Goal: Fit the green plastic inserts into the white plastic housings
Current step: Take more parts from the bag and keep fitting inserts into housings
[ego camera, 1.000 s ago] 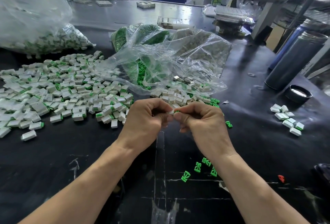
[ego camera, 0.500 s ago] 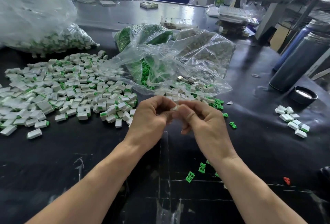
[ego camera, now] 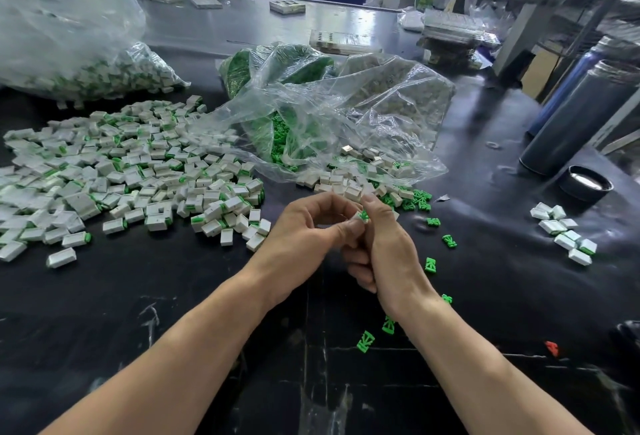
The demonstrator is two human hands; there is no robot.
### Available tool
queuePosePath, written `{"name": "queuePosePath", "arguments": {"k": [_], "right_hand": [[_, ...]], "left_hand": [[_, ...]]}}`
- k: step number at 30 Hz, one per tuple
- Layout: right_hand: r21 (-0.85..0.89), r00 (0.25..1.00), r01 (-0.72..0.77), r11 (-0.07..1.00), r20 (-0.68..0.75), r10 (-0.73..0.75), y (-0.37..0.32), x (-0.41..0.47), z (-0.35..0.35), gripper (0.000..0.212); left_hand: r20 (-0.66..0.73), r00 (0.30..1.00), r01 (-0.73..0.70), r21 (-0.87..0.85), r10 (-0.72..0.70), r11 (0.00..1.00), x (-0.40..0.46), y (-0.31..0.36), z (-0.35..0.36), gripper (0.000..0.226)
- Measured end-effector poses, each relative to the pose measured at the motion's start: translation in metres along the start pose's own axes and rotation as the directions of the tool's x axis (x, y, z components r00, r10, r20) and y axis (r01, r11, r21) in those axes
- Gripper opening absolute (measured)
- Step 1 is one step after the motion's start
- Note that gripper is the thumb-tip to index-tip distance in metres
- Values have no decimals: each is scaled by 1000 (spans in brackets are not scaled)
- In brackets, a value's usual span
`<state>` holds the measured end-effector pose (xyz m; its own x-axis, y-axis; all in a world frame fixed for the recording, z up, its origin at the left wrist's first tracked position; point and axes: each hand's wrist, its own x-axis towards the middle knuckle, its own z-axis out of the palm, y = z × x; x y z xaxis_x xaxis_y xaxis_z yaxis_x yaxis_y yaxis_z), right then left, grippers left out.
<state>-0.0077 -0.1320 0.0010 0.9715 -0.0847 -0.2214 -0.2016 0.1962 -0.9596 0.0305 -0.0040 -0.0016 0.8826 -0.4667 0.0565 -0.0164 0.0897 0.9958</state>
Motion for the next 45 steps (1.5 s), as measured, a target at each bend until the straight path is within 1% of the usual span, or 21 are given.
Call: {"name": "queuePosePath", "arguments": {"k": [5, 11, 14, 18, 21, 23, 25, 28, 30, 31, 33, 35, 37, 39, 41, 43, 45], "right_hand": [[16, 999, 17, 1000, -50, -16, -2, -3, 5, 72], [-59, 988, 112, 992, -100, -118, 4, -3, 10, 73], [-66, 986, 141, 988, -82, -146, 3, -6, 12, 73], [-35, 986, 156, 987, -54, -158, 2, -7, 12, 72], [9, 995, 88, 996, -38, -88, 2, -6, 8, 65], [-3, 999, 21, 1000, -26, -21, 2, -5, 4, 61], [-3, 999, -28, 1000, -35, 28, 1, -3, 2, 66], [17, 998, -44, 999, -37, 44, -1, -1, 1, 63], [-1, 997, -29, 1000, -70, 29, -1, -1, 4, 67], [-3, 995, -16, 1000, -96, 16, -1, -1, 5, 66], [9, 990, 13, 1000, -137, -12, -1, 0, 8, 57], [12, 988, 51, 999, -150, -49, 0, 1, 10, 58], [-54, 981, 108, 993, -157, -115, 3, 1, 12, 60], [-107, 975, 160, 981, -139, -175, 5, -1, 14, 51], [-47, 974, 178, 983, -133, -183, 6, -2, 14, 55], [34, 981, 152, 988, -129, -147, 7, -2, 12, 68], [86, 984, 114, 990, -147, -100, 7, -2, 11, 70]], "left_hand": [[18, 999, -31, 17, 31, 999, -1, 2, 0, 9], [14, 999, -38, 47, 37, 998, -3, 6, -1, 7], [13, 999, -41, 66, 40, 997, -3, 5, -3, 6], [16, 999, -41, 84, 40, 996, -3, 5, -5, 3], [29, 999, -43, 116, 40, 992, -3, 6, -7, 3], [25, 999, -39, 123, 36, 992, -2, 6, -6, 3], [22, 999, -29, 121, 26, 992, -1, 6, -4, 4], [14, 1000, -18, 127, 17, 992, -1, 5, -2, 4], [-3, 1000, -13, 142, 13, 990, -2, 6, -1, 3], [-9, 1000, -12, 149, 13, 989, -2, 8, 0, 3], [-16, 1000, -7, 160, 9, 987, -3, 9, 3, 3], [-19, 1000, -2, 176, 5, 984, -4, 11, 3, 4], [-21, 1000, -5, 185, 9, 983, -4, 13, 3, 5], [-16, 1000, -8, 189, 11, 982, -6, 14, 2, 5], [-16, 1000, -8, 184, 12, 983, -6, 13, 4, 6], [-23, 1000, -8, 170, 12, 985, -5, 12, 5, 6], [-25, 1000, -6, 153, 10, 988, -3, 11, 6, 6]]}}
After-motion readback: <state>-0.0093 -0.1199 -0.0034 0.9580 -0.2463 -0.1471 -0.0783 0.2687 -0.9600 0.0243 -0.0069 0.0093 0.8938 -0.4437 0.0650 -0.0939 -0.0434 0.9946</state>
